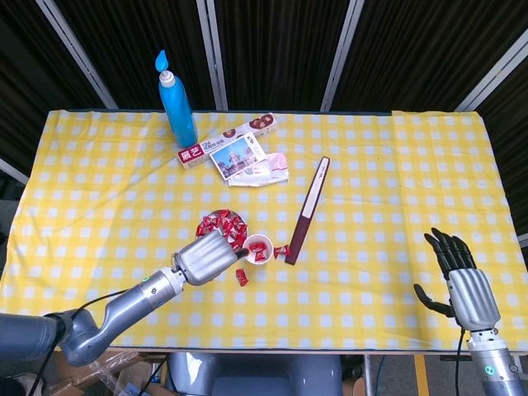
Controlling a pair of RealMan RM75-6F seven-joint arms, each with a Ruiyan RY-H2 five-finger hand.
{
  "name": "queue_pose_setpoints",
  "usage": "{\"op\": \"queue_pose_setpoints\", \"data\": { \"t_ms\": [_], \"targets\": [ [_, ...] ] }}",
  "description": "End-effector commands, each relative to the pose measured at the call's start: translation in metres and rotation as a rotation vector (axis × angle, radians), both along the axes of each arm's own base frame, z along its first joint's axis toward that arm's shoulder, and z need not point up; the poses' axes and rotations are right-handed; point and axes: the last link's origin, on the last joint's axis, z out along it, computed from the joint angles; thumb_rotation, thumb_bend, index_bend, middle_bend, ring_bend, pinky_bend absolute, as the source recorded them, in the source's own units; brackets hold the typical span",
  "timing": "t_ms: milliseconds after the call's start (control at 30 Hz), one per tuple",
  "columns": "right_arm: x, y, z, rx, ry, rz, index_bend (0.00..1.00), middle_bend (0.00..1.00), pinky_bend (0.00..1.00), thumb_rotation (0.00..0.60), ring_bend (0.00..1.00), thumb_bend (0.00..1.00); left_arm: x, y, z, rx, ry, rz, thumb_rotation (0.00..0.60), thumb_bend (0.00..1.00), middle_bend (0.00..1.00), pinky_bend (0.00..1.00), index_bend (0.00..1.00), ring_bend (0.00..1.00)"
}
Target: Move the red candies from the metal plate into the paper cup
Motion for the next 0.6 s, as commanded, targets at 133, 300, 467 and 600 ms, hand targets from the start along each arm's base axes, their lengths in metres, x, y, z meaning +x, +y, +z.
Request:
{"op": "queue_pose_setpoints", "data": {
  "t_ms": [133, 300, 467, 600],
  "targets": [
    [0.000, 0.000, 0.000, -0.002, 0.000, 0.001, 0.00, 0.00, 0.00, 0.600, 0.00, 0.39, -0.037, -0.012, -0.010, -0.068, 0.078, 0.026, 0.600, 0.27, 0.93, 0.94, 0.32, 0.90],
    [0.000, 0.000, 0.000, -0.001, -0.002, 0.002, 0.00, 0.00, 0.00, 0.600, 0.00, 0.39, -0.042, -0.010, -0.025, -0.065, 0.080, 0.031, 0.600, 0.30, 0.94, 0.94, 0.33, 0.91],
    [0.000, 0.000, 0.001, -0.002, -0.006, 0.001, 0.00, 0.00, 0.00, 0.600, 0.00, 0.39, -0.040, -0.006, -0.040, -0.063, 0.075, 0.045, 0.600, 0.32, 0.94, 0.94, 0.33, 0.91],
    [0.000, 0.000, 0.001, -0.001, -0.008, 0.001, 0.00, 0.00, 0.00, 0.600, 0.00, 0.39, -0.037, -0.005, -0.051, -0.055, 0.075, 0.042, 0.600, 0.35, 0.94, 0.94, 0.32, 0.91]
  ]
}}
